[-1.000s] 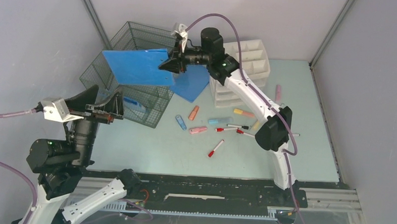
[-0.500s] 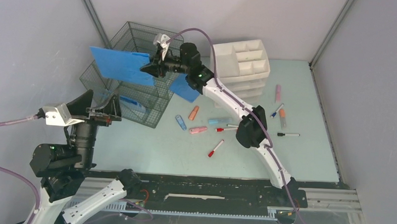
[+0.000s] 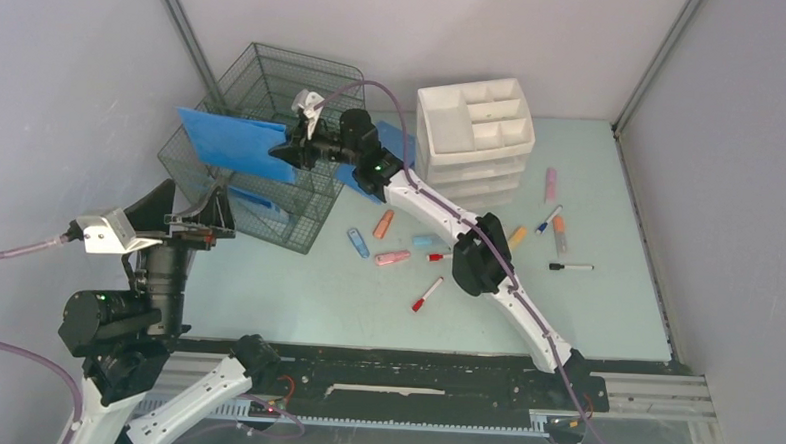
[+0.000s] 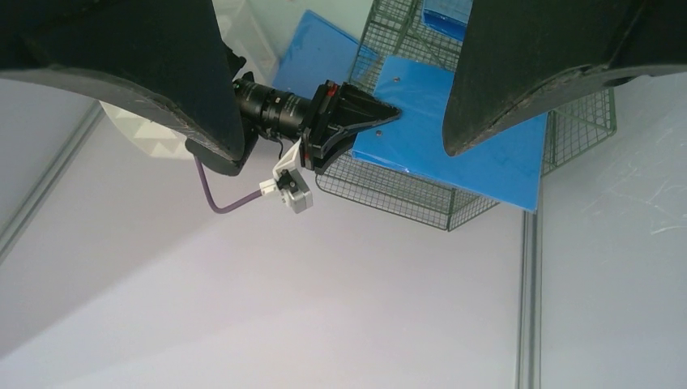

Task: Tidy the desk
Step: Place the folder in the storage box.

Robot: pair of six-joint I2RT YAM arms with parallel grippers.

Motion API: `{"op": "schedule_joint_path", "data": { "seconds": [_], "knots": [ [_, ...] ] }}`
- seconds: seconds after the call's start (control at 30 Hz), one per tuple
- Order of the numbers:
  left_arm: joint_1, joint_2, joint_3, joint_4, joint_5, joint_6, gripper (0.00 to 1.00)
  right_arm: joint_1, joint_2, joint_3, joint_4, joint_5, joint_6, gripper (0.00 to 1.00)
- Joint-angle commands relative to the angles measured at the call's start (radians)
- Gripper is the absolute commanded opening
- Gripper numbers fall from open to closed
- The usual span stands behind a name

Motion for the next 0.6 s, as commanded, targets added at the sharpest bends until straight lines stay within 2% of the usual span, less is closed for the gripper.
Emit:
{"op": "schedule_joint_path", "data": {
  "seconds": [0.0, 0.57],
  "knots": [
    [0.023, 0.018, -0.014, 0.03, 0.005, 0.018, 1.0, 0.008, 0.017, 0.05, 0.1, 0.051, -0.004, 0.0],
    [0.12, 0.046, -0.03, 0.036, 0.082, -0.026, 1.0, 0.037, 0.125, 0.032, 0.204, 0.133, 0.113, 0.0]
  ]
}}
